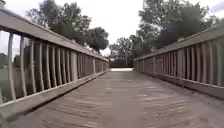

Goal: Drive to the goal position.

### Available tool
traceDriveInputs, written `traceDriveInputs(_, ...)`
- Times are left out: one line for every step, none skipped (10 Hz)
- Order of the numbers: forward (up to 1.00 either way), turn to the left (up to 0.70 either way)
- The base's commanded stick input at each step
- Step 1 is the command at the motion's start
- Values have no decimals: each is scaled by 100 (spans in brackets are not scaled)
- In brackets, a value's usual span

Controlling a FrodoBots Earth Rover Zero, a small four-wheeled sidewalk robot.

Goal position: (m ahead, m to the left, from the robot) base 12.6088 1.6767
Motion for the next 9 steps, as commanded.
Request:
traceDriveInputs(70,0)
traceDriveInputs(70,0)
traceDriveInputs(70,0)
traceDriveInputs(70,0)
traceDriveInputs(70,-19)
traceDriveInputs(70,-35)
traceDriveInputs(70,-35)
traceDriveInputs(70,-35)
traceDriveInputs(70,-35)
